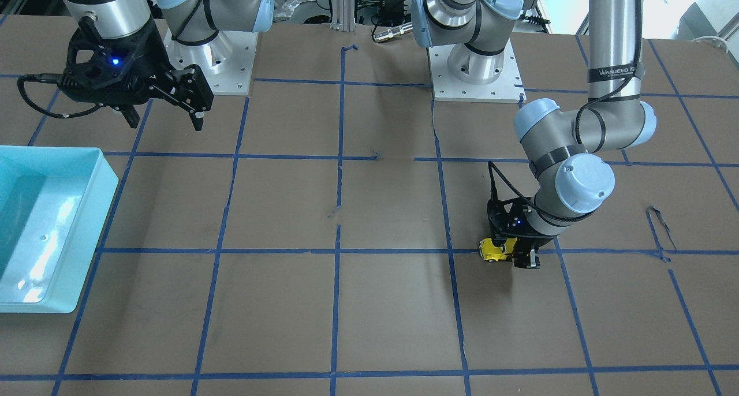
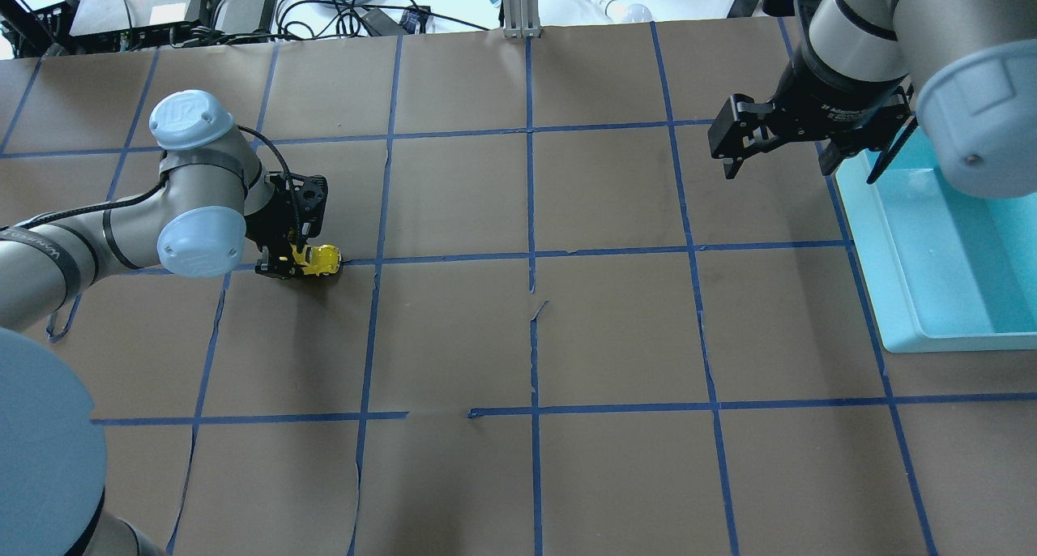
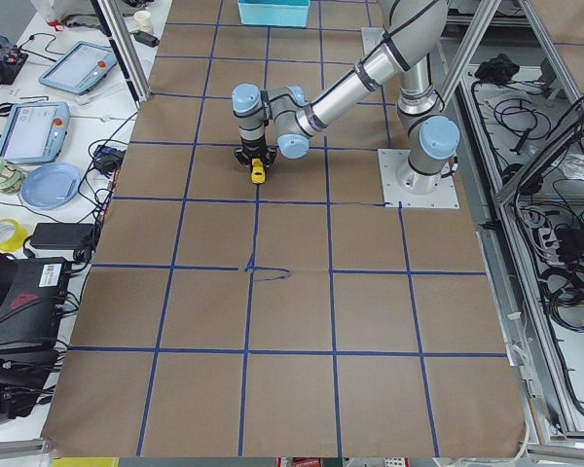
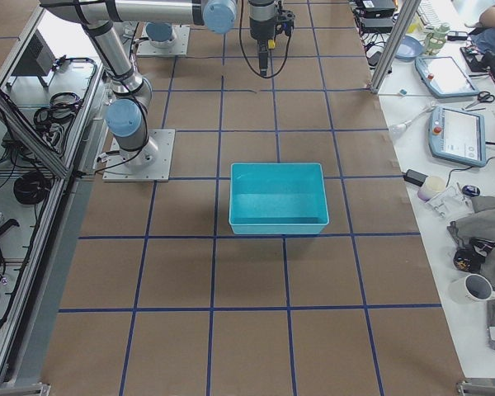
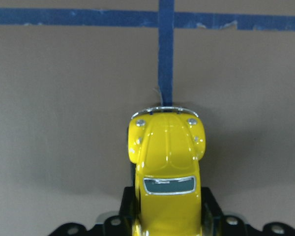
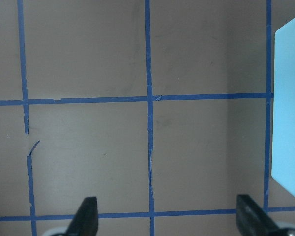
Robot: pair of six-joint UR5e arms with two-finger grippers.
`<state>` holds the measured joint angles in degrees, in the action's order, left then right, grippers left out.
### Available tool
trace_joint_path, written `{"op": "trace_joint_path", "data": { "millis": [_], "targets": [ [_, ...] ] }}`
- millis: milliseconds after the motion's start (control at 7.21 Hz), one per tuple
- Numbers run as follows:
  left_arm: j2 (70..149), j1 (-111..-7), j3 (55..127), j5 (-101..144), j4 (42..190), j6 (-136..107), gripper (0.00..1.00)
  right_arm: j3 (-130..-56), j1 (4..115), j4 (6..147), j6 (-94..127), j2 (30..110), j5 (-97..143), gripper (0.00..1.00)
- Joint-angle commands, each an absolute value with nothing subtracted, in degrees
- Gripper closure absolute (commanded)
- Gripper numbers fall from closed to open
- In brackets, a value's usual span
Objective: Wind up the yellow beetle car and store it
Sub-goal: 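Close the left gripper on the yellow car and drag it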
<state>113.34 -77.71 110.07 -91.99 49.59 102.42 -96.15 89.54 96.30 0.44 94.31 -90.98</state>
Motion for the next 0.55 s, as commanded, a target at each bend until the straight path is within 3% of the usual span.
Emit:
{"op": "trace_joint_path", "data": {
  "millis": [0, 416],
  "targets": [
    [113.2, -74.3, 110.2, -91.8, 49.4, 102.9, 0.67, -96.2, 89.5, 96.2, 0.4, 94.4, -91.1, 0.0],
    [113.1, -72.5, 110.3, -91.8, 49.2, 102.7, 0.67, -96.2, 89.6, 96.2, 0.4, 94.3, -91.1, 0.0]
  ]
}}
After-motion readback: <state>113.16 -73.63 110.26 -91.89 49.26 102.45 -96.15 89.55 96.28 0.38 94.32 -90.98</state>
